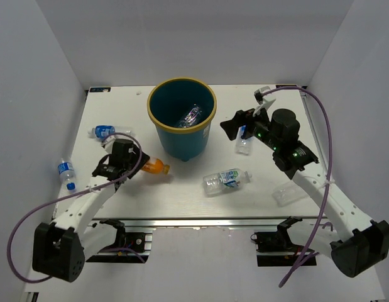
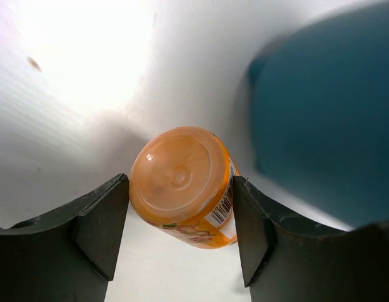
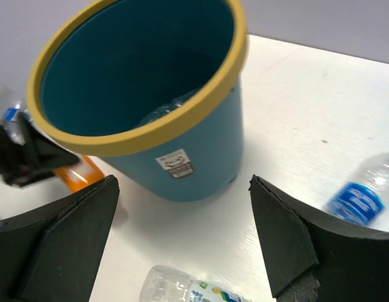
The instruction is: Put the plastic bottles in the bin
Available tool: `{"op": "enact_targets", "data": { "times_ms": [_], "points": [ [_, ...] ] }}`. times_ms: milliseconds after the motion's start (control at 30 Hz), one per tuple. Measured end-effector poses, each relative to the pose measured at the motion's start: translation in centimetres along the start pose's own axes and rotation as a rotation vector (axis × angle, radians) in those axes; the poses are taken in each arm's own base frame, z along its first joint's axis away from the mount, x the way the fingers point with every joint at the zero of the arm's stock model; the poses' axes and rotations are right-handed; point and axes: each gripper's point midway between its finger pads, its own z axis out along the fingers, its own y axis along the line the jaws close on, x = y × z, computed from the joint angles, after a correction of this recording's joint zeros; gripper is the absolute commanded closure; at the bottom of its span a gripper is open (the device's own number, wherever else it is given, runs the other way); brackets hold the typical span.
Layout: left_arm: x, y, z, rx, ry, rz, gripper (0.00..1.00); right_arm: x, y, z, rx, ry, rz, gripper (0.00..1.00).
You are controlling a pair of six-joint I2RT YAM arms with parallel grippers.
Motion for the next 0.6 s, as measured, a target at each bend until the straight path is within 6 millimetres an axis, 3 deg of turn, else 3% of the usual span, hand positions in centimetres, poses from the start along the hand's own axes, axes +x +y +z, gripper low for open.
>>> {"op": "enact_targets", "data": {
  "times_ms": [133,300,467,600],
  "points": [
    [-6.8,-2.8,-4.8,0.023,-0.238,-0.066,1.00,-0.1,-1.3,-1.2,0.084,-0.034,0.000,0.11],
    [-14.0,-3.5,-12.3,0.031,-0.541,-0.195,1.00,0.4,-2.7,-1.5,0.159,-0.037,0.005,0.11],
    [-18.7,-4.9,-17.5,0.073,-0.725,-0.273,1.00,1.7,-3.6,-1.5,0.197,-0.017,0.016,0.11],
    [-21.8,-7.9,-19.9,0.140,-0.812,-0.283,1.00,2.5,-4.3,-1.8,0.238,-0.010,0.031,0.11]
  ]
}}
